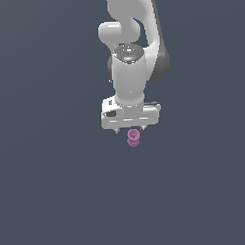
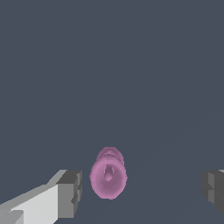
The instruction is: Pick up the object and move it to a goal position.
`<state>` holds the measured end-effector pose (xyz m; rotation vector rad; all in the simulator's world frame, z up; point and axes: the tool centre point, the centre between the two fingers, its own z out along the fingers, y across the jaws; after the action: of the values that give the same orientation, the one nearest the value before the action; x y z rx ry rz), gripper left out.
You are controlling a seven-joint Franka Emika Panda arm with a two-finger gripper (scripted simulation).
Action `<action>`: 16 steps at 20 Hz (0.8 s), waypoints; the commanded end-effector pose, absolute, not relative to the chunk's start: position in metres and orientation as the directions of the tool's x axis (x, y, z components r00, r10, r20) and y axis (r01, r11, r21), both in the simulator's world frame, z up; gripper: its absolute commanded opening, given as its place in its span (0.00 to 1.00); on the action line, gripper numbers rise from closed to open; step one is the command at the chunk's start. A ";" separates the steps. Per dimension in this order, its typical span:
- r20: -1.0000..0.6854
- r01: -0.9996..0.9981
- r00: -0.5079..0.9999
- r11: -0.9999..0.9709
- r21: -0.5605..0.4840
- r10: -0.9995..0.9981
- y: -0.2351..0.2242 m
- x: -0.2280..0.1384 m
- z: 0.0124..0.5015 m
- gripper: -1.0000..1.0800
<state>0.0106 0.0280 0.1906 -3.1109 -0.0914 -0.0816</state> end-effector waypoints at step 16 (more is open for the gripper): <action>0.027 0.408 0.913 -0.913 0.002 0.408 0.039 -0.015 0.143 0.96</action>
<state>-0.0115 0.0375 0.1489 -3.0812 -0.5803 -0.0468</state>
